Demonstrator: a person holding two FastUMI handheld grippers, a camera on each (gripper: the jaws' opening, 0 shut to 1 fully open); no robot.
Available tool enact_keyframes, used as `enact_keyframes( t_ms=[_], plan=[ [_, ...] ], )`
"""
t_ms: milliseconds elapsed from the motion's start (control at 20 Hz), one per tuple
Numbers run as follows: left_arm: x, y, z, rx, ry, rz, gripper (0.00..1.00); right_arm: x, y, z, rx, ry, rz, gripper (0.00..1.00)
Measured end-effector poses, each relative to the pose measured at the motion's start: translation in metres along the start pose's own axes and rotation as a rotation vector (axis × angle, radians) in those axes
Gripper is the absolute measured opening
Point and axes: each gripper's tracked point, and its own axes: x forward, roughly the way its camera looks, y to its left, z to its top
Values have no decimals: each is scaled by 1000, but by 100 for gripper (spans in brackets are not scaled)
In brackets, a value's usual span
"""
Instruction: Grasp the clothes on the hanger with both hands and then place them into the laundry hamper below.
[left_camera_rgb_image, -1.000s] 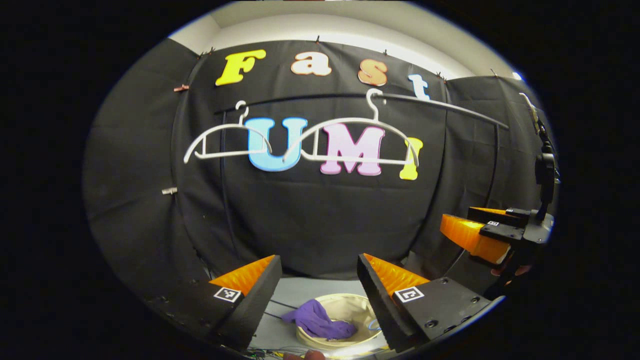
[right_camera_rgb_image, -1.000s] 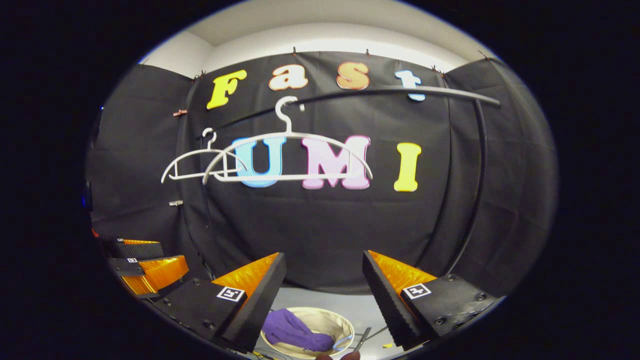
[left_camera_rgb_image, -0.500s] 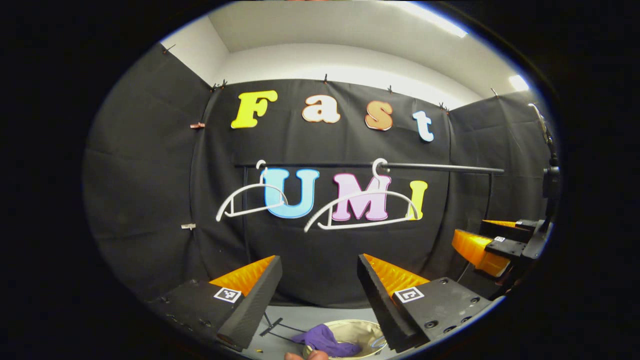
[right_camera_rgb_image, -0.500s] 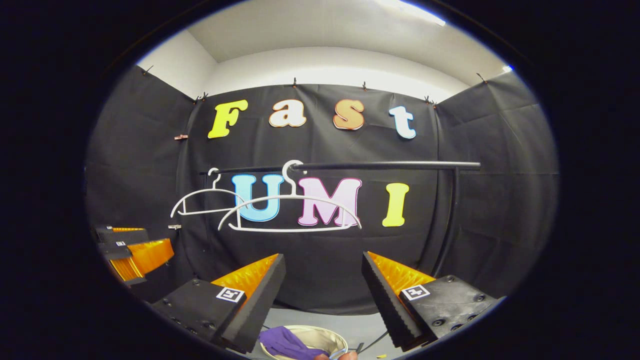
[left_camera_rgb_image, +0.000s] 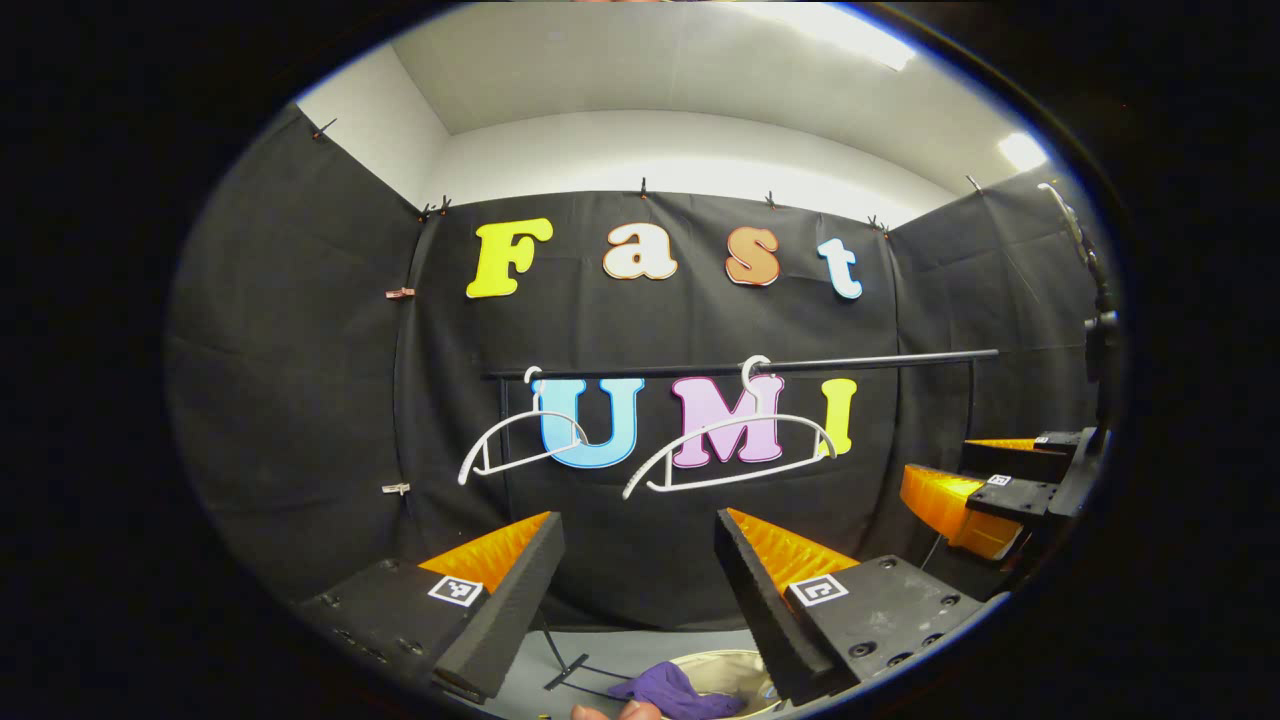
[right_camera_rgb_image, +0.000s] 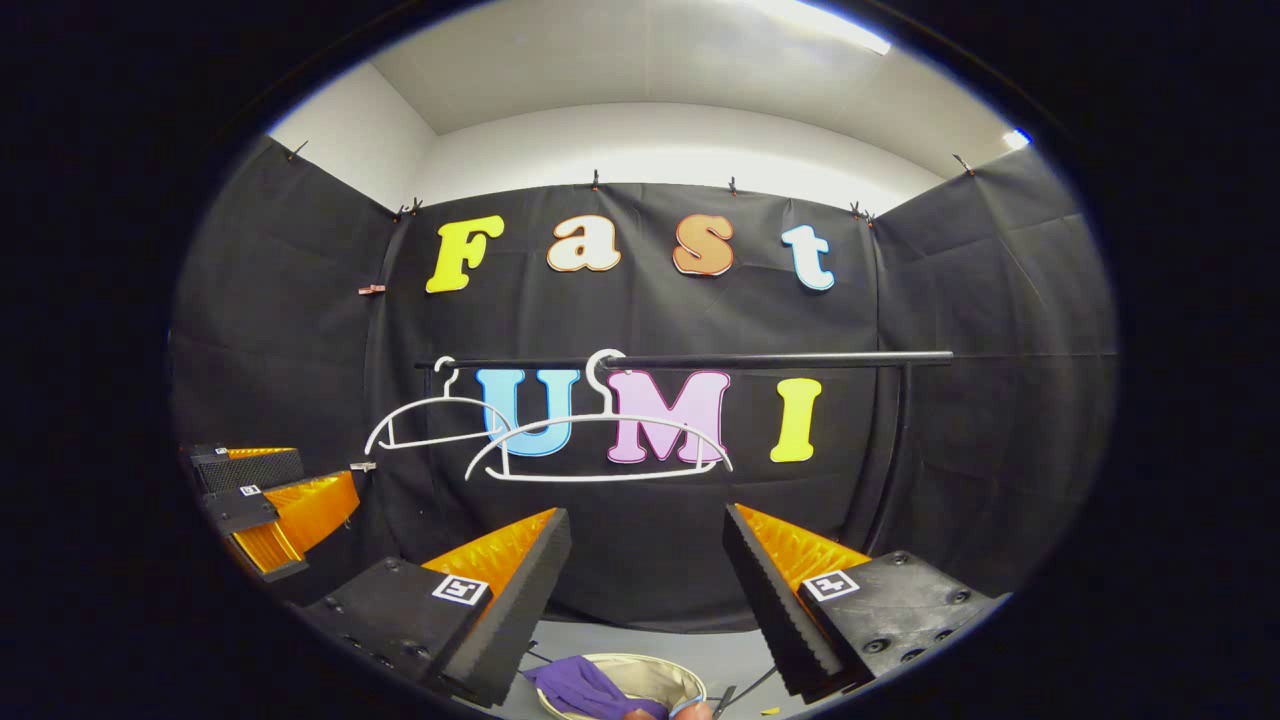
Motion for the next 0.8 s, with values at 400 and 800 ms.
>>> enact_keyframes(
  t_ms=[400, 800],
  plan=[
    [-4, -6, 4, 12, 1, -15, 92, -2, -3, 0, 2, 7, 5, 98],
    [-7, -8, 7, 24, -10, -17, 95, -7, -10, 6, -3, -10, -3, 98]
  ],
)
